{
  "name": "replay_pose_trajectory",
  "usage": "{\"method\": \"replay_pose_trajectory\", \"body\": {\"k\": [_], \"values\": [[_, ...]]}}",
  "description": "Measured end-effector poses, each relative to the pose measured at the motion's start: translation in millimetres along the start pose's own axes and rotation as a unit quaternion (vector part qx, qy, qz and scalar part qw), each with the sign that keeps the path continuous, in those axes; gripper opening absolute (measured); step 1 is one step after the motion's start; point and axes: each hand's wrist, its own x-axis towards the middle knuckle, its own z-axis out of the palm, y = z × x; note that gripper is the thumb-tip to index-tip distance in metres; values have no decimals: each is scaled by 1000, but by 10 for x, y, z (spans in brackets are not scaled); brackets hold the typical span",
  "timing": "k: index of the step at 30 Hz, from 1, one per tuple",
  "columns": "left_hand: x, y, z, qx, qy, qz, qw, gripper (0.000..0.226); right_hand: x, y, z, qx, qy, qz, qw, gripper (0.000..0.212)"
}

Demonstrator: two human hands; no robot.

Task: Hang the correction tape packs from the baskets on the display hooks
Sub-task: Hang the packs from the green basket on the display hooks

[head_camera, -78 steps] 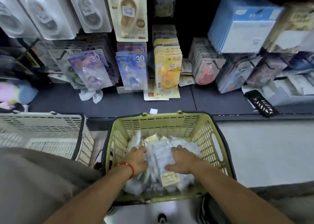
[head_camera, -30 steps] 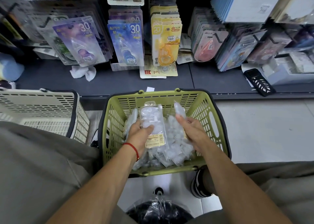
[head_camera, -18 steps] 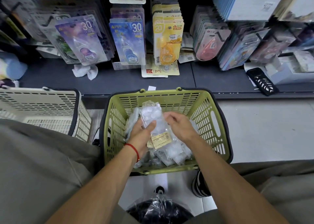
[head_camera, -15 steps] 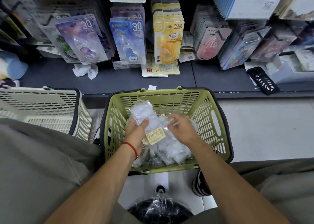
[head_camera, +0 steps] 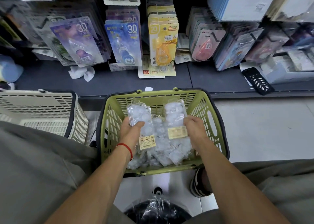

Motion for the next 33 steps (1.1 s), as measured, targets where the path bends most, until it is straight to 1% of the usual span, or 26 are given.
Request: {"method": "replay_pose_trajectory", "body": {"k": [1,2,3,4,5,6,7,8,9,10,11,13,14,15,16,17,18,19,21,23,25,26,28,29,31,33], "values": [[-16,-12,33,0,-7,-6,1000,34,-42,-58,46,32,-52,9,998,26],[-33,-21,62,-11,-18,-16,1000,27,-81,-85,119,33,-104,1,994,26],[-57,-19,79,-28,-34,-28,999,20,-105,-81,207,15,-139,-18,990,27],[-68,-27,86,-37,-52,-32,997,21,-131,-70,303,-11,-156,-41,987,29],[-64,-41,85,-30,-71,-22,997,30,-155,-52,386,-37,-170,-65,983,34],[-56,-58,74,0,-83,-5,997,40,-159,-22,455,-62,-183,-86,977,38],[-56,-73,53,29,-83,10,996,49,-155,11,509,-82,-187,-101,974,35],[-48,-88,24,43,-71,15,996,53,-133,41,540,-103,-177,-112,972,26],[-36,-97,-13,36,-53,9,998,54,-92,76,556,-132,-148,-123,972,18],[-19,-106,-47,20,-36,-2,999,53,-24,137,549,-179,-111,-136,968,18],[-2,-103,-82,7,-18,-12,1000,51,28,200,548,-244,-90,-139,956,24],[38,-82,-152,2,5,-18,1000,49,47,326,593,-390,-97,-100,910,49],[49,-68,-179,-2,11,-17,1000,47,33,389,639,-437,-104,-81,890,60],[56,-57,-206,-8,16,-17,1000,45,26,444,690,-449,-103,-69,885,66],[63,-49,-228,-12,18,-16,1000,44,31,476,732,-434,-97,-58,894,71],[59,-39,-243,-13,18,-15,1000,42,50,491,751,-399,-89,-44,912,74],[57,-29,-250,-10,18,-13,1000,41,75,492,744,-354,-85,-27,931,74],[57,-14,-258,-5,19,-10,1000,39,103,486,715,-308,-84,-13,948,70],[55,12,-263,-8,17,-6,1000,40,131,453,622,-223,-91,8,971,52],[21,52,-245,0,5,3,1000,47,109,362,543,-152,-78,-7,985,34],[-26,64,-208,26,-19,25,999,55,55,212,508,-110,-48,-66,991,28],[-52,55,-181,32,-35,39,998,54,7,124,509,-98,-45,-102,989,27],[-117,40,-116,23,-72,55,996,51,-136,-35,540,-82,-70,-177,978,28],[-146,41,-84,9,-90,54,994,49,-215,-91,562,-68,-88,-201,973,25],[-199,82,-33,-16,-121,60,991,44,-355,-156,598,-42,-119,-214,969,14],[-269,164,-6,-34,-142,72,987,41,-432,-212,580,-53,-119,-245,961,12]]}}
